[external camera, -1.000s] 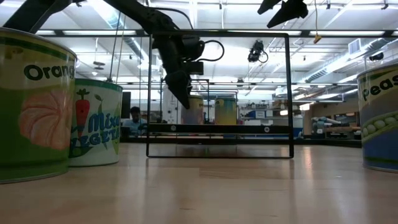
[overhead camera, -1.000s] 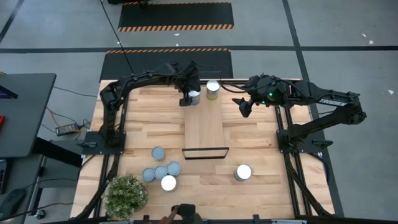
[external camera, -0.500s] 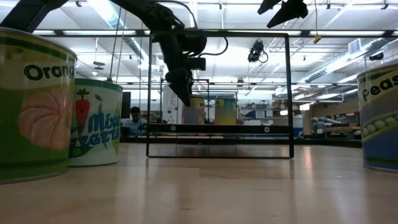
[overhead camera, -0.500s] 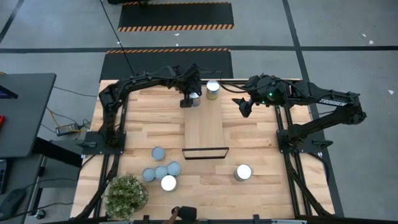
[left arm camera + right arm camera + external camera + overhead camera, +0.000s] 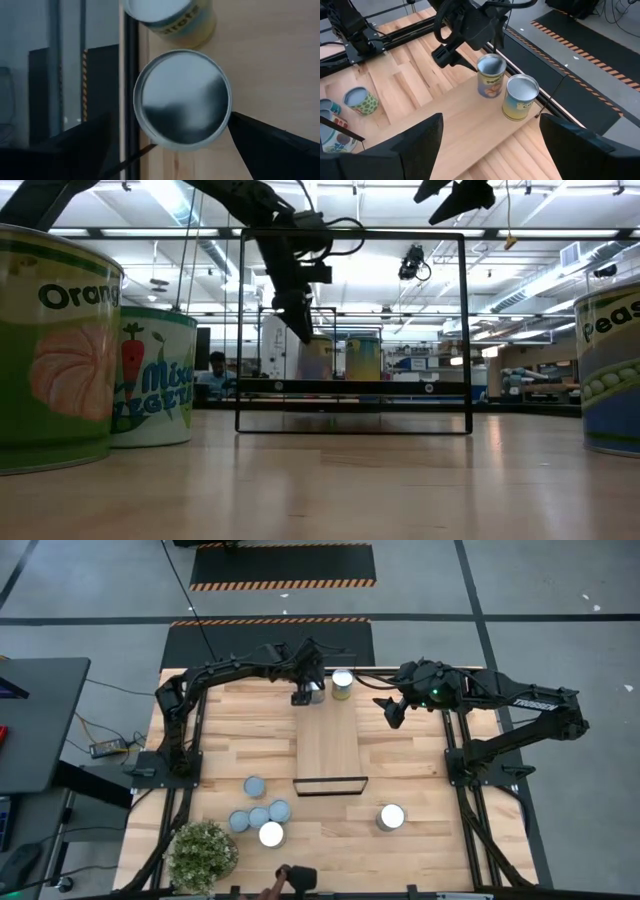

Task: Pick and place cans onto a shelf
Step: Put the canned peaches on the shelf, then put the canned peas on the shelf

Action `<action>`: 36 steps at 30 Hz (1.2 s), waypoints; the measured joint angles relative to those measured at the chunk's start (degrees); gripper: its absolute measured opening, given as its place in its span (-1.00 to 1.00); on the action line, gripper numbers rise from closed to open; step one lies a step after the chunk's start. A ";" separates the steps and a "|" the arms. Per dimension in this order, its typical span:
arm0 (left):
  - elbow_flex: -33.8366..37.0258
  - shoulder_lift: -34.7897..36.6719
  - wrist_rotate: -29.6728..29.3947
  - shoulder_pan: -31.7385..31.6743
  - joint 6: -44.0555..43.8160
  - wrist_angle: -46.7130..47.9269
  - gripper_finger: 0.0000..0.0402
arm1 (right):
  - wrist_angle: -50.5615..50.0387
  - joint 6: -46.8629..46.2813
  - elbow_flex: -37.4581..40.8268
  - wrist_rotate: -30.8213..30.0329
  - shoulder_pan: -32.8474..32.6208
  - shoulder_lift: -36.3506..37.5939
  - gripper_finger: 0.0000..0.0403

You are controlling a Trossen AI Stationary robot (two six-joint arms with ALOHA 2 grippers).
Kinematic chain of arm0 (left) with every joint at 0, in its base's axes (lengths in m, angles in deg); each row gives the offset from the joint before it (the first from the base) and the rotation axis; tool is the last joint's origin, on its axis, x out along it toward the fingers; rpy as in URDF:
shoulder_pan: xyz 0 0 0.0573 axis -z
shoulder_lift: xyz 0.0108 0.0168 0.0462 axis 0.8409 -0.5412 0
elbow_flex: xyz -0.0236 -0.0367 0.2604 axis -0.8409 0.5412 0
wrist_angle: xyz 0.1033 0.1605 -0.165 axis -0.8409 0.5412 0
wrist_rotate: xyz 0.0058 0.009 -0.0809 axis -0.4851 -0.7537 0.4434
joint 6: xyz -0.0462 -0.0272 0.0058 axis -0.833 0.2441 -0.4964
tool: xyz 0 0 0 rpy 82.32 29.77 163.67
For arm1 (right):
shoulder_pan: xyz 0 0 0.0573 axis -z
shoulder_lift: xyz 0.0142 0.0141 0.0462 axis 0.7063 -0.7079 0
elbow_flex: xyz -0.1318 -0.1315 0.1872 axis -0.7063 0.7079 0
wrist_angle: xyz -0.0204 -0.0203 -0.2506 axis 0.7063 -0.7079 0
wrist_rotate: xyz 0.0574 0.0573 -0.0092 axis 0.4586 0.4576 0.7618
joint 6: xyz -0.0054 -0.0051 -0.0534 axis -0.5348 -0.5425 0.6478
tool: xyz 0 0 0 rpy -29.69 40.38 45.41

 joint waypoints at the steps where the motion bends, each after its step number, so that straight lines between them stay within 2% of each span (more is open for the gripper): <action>1: 0.00 0.00 -0.72 0.00 0.04 -0.14 0.96 | 0.01 -0.01 0.00 0.00 0.00 0.00 0.68; 10: 0.04 0.39 -1.35 0.47 -1.48 0.28 0.96 | -0.11 0.23 0.00 0.00 0.00 0.00 0.68; 19: 0.04 6.07 -0.78 3.22 -13.59 5.78 0.96 | -3.09 3.14 0.00 3.52 -0.01 0.00 0.68; 23: 0.03 7.96 -0.65 4.76 -21.69 11.07 0.96 | -4.36 4.85 0.00 5.80 0.20 -0.38 0.68; 29: 0.07 8.55 1.41 8.18 -41.27 19.61 0.96 | -6.14 8.09 0.00 13.70 -0.60 -0.68 0.68; 33: 0.09 8.55 6.27 12.74 -51.62 22.50 0.96 | -10.32 9.01 0.00 15.32 -2.23 -0.67 0.68; 36: 0.09 8.55 6.72 17.63 -54.87 23.13 0.96 | -13.93 7.72 0.00 15.91 -4.11 -0.66 0.68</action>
